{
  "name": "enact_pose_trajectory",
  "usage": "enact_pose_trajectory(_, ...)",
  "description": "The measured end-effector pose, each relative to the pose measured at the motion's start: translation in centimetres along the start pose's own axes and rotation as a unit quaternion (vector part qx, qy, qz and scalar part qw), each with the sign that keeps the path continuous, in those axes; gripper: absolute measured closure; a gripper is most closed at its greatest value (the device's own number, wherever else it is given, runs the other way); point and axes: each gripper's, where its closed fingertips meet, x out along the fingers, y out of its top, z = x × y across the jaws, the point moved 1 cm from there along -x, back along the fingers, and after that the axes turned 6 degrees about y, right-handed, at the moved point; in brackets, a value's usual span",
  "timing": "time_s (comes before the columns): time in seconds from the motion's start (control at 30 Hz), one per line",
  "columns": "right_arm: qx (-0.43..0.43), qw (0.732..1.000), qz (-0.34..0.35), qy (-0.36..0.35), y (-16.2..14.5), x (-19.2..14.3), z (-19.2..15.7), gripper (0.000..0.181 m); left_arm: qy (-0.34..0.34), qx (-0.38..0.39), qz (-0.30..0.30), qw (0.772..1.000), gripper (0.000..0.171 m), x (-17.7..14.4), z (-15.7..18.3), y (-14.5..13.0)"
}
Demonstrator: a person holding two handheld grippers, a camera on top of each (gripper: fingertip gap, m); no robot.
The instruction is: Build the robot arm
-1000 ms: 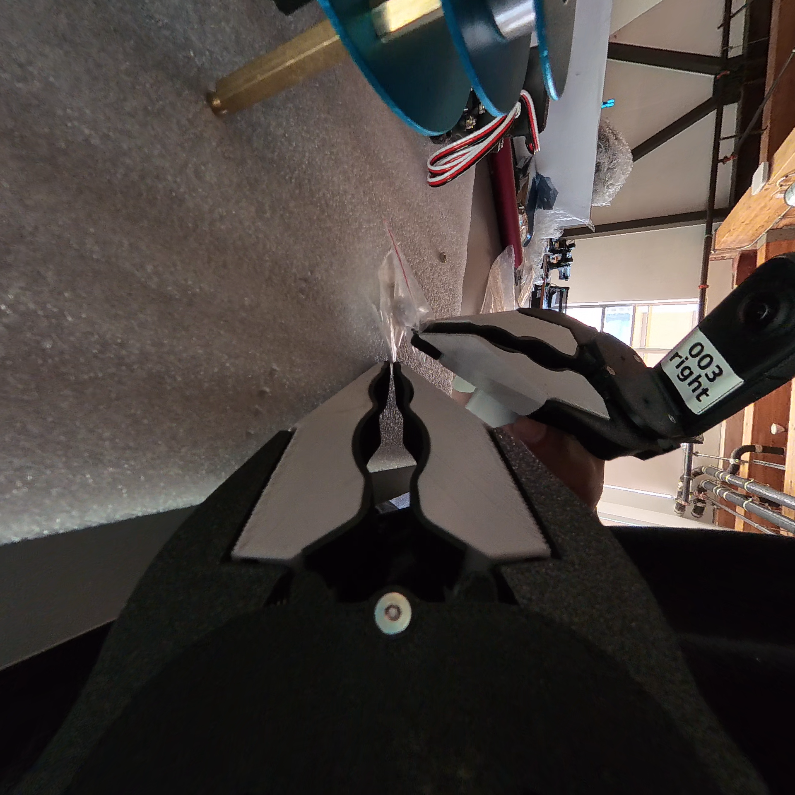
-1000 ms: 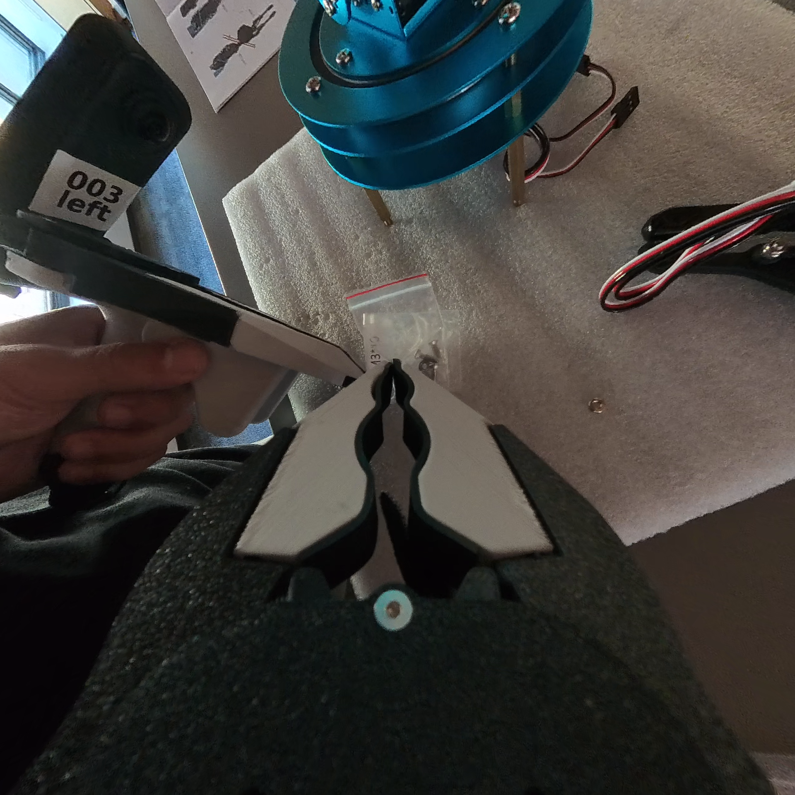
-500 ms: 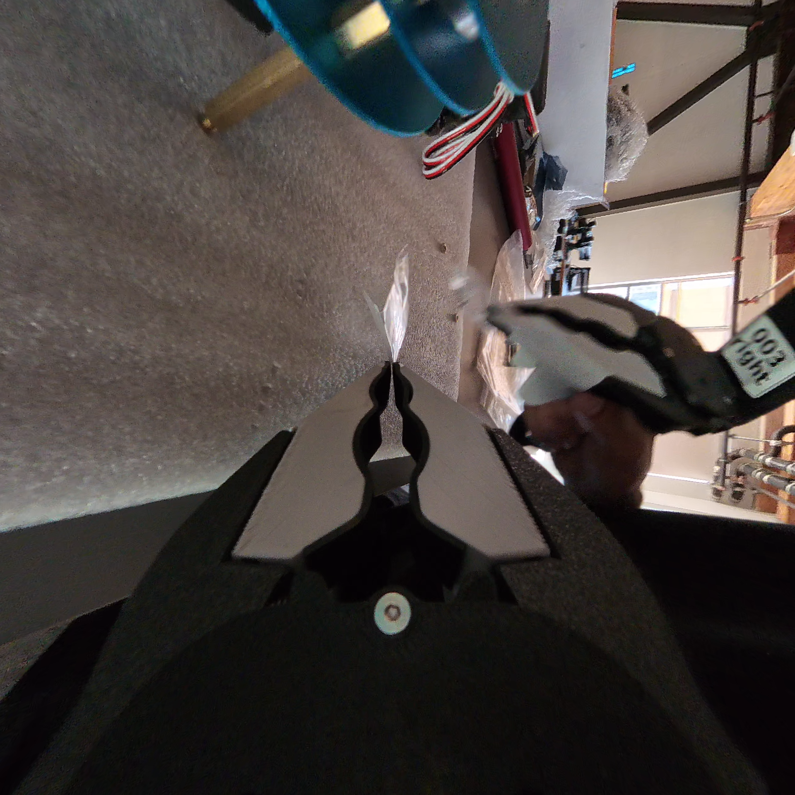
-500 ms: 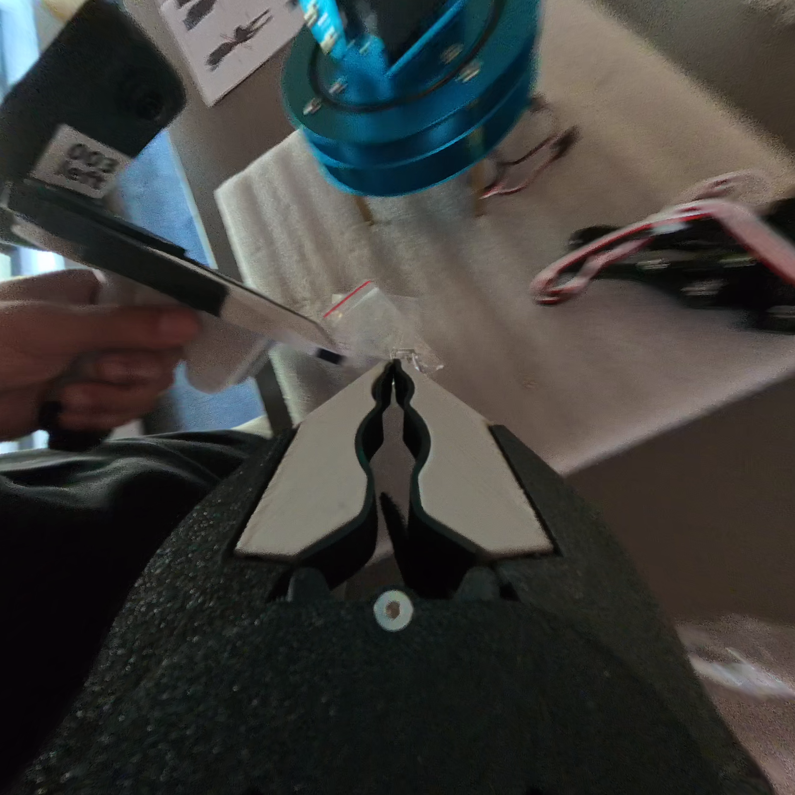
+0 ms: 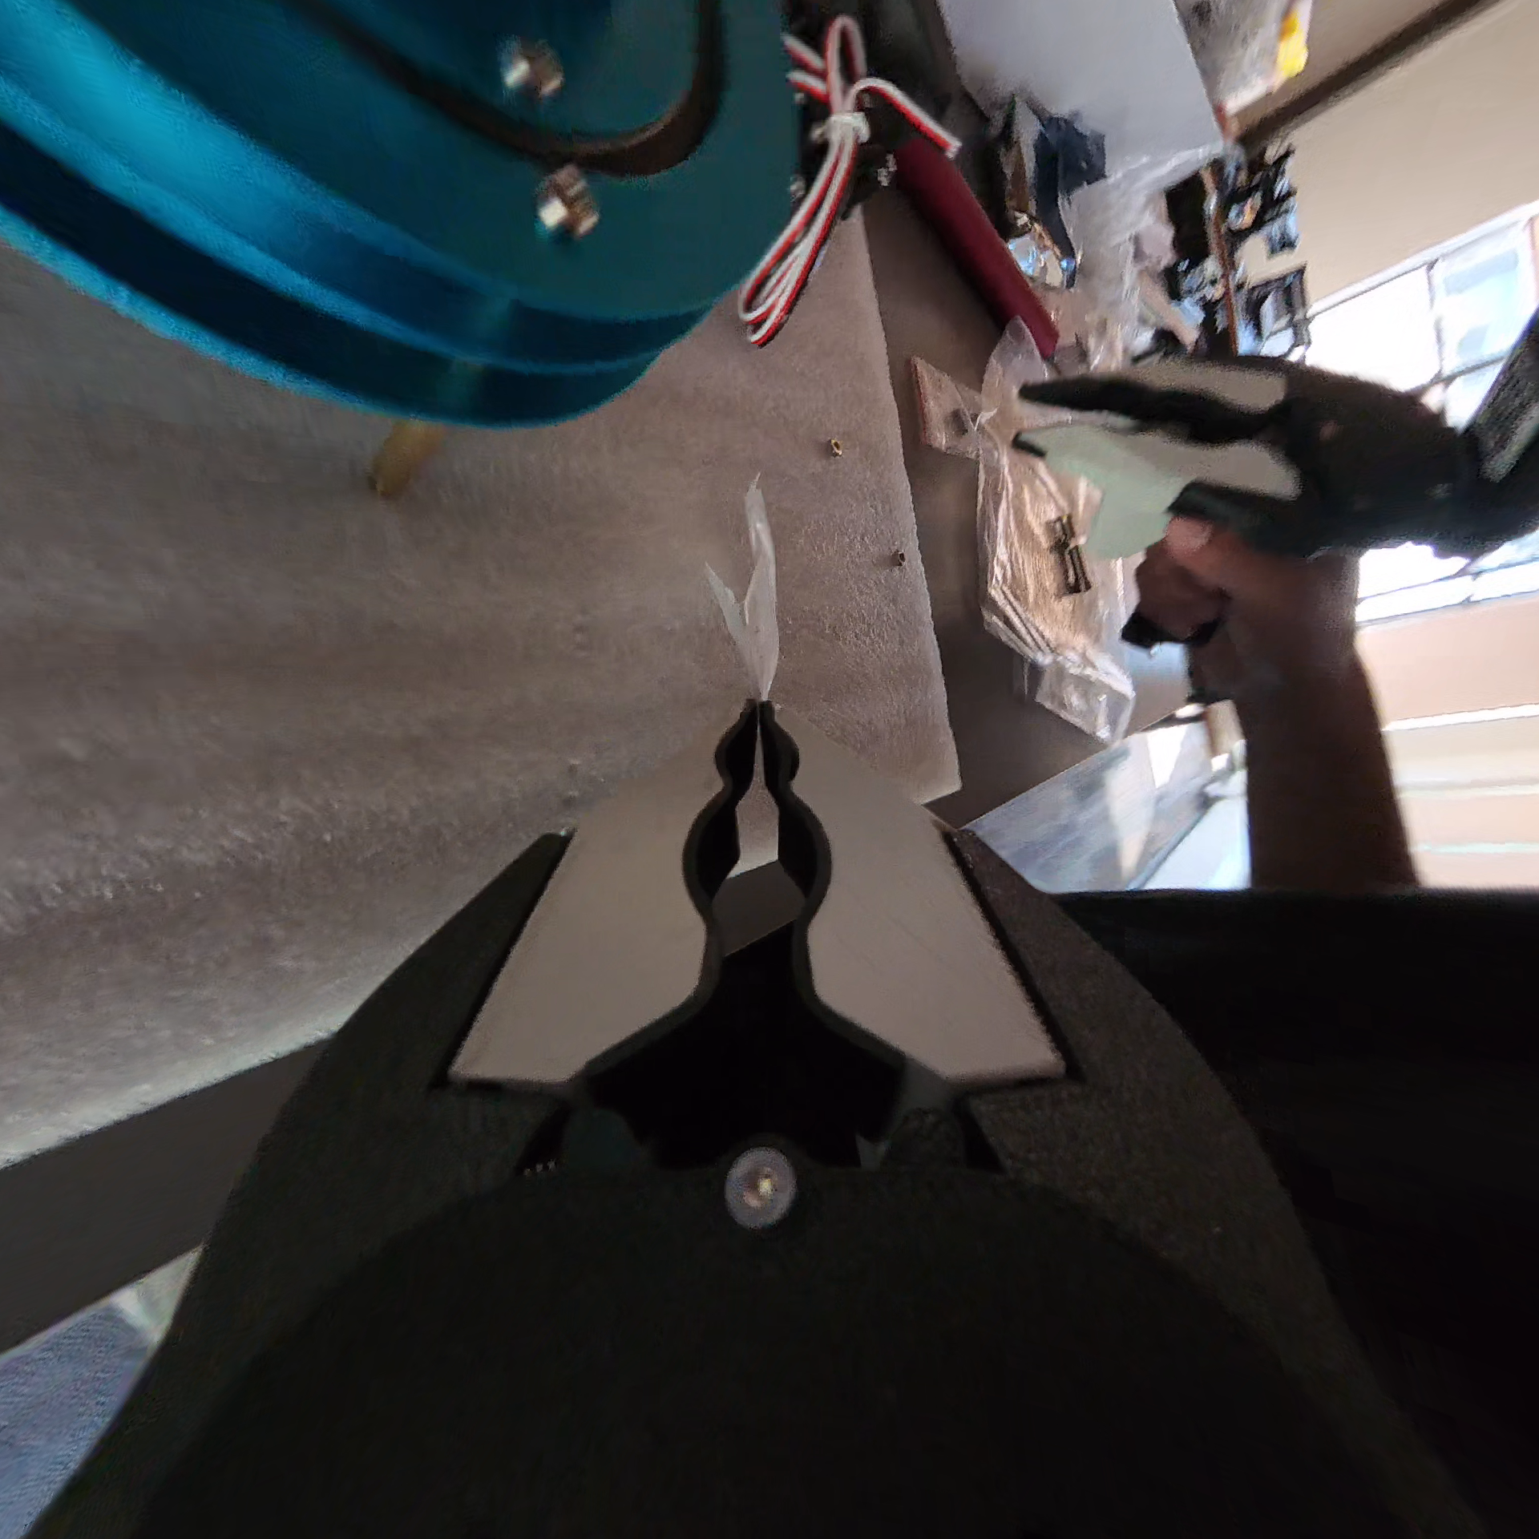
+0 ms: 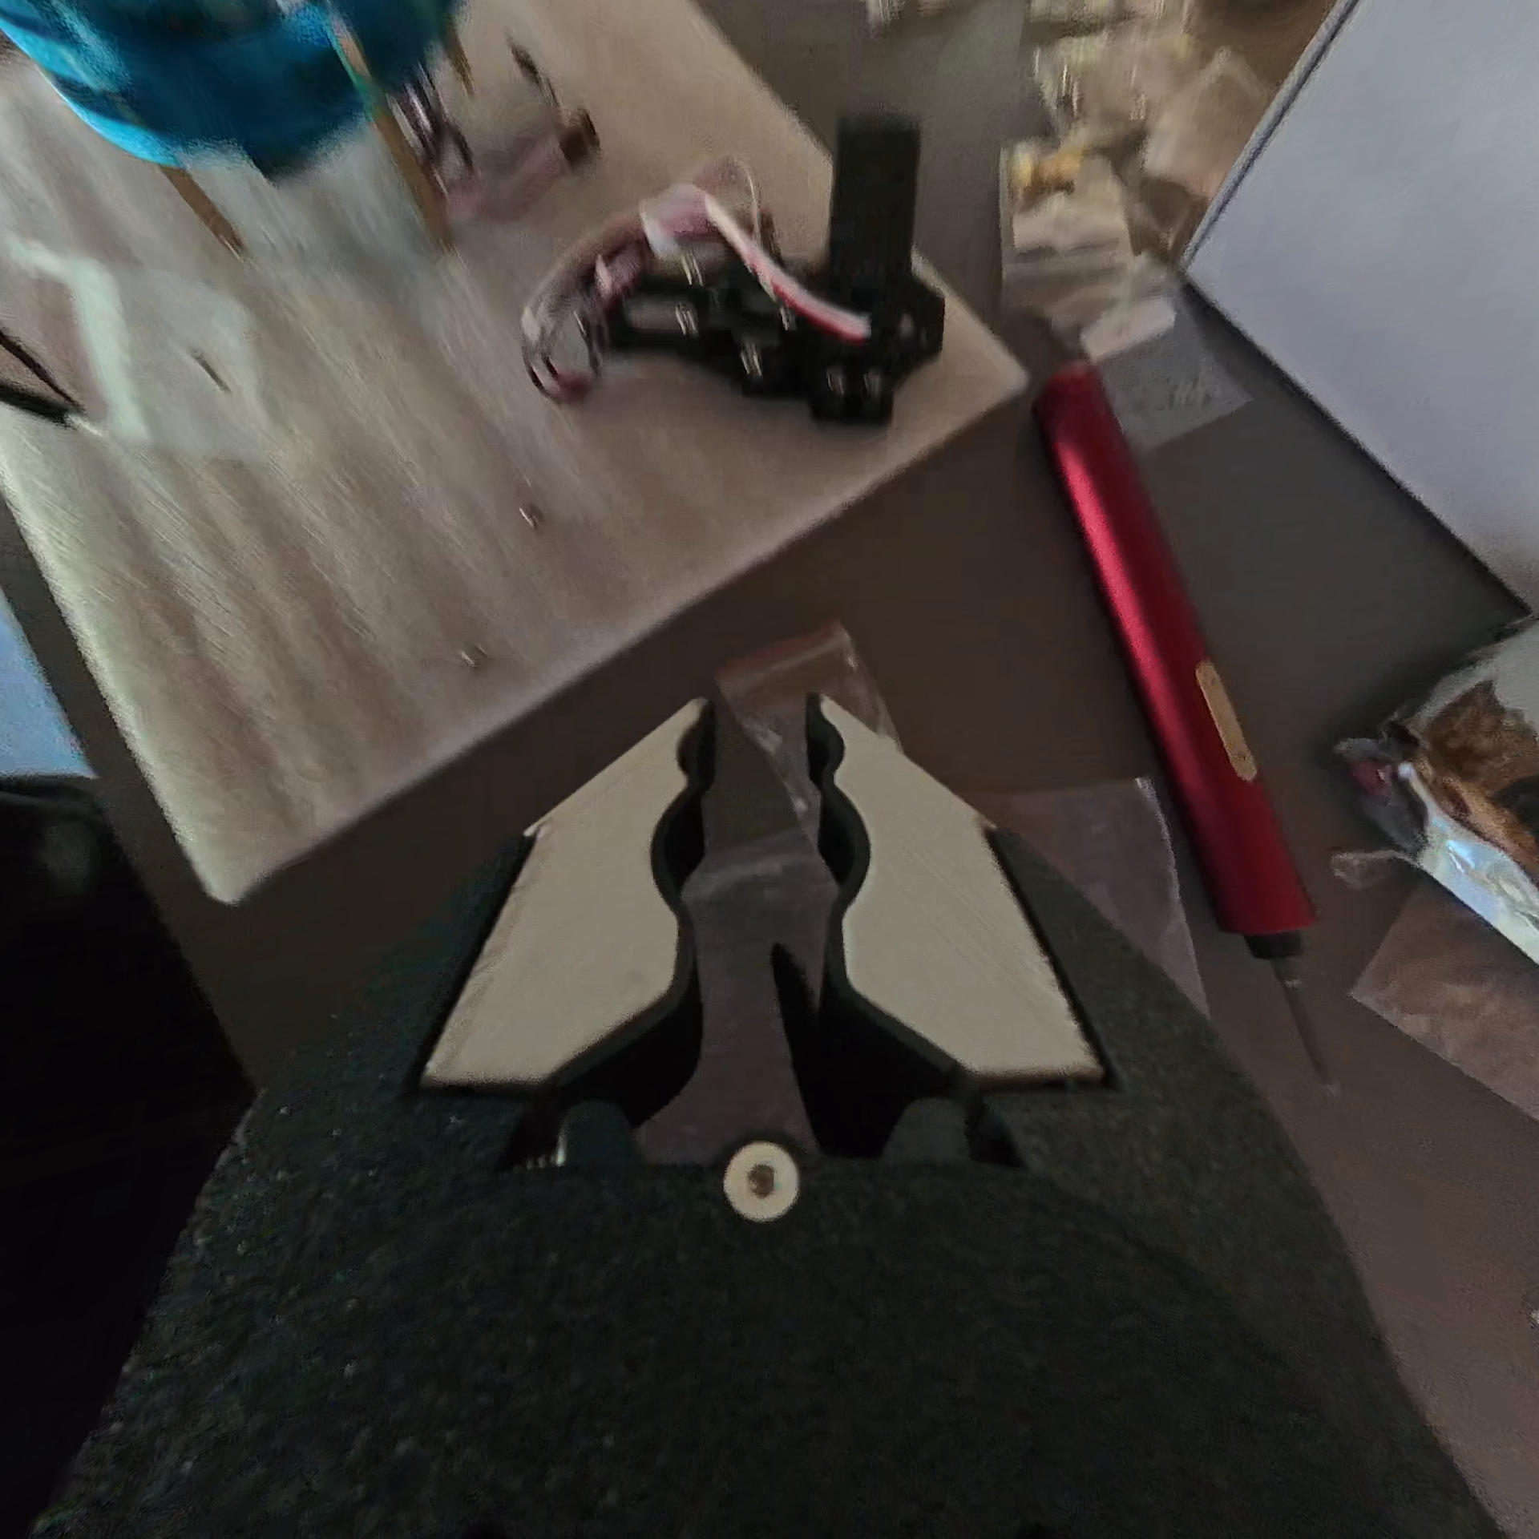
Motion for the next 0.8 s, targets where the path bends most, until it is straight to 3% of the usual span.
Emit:
enact_pose_trajectory(0.1,0.008,0.992,0.084,0.092,3.9,-0.1,-3.8,0.157,0.021,0.139,0.007,0.990,0.171,-0.4,0.7,0.4)
enact_pose_trajectory(0.2,0.004,0.962,0.129,0.240,7.4,1.0,-9.7,0.150,0.081,0.323,0.015,0.943,0.171,-0.9,0.5,0.8)
enact_pose_trajectory(0.33,-0.039,0.937,0.097,0.333,9.2,3.2,-14.1,0.152,0.169,0.537,0.047,0.825,0.171,-1.7,-0.1,2.2)
enact_pose_trajectory(0.43,-0.041,0.924,0.049,0.378,9.3,4.6,-15.9,0.154,0.235,0.662,0.061,0.709,0.171,-2.1,-0.9,3.5)
enact_pose_trajectory(0.5,-0.007,0.911,0.035,0.410,9.5,5.3,-16.7,0.152,0.245,0.719,0.079,0.645,0.171,-2.4,-0.7,4.1)
enact_pose_trajectory(0.6,0.042,0.900,0.059,0.430,10.9,5.7,-17.5,0.152,0.233,0.772,0.094,0.584,0.171,-2.7,-0.5,4.5)
enact_pose_trajectory(0.7,0.069,0.911,0.076,0.400,11.5,6.4,-17.6,0.158,0.224,0.805,0.111,0.538,0.171,-3.2,-0.6,4.9)
enact_pose_trajectory(0.8,0.096,0.920,0.101,0.365,12.2,6.6,-17.5,0.176,0.206,0.822,0.115,0.519,0.171,-3.2,-0.7,4.6)
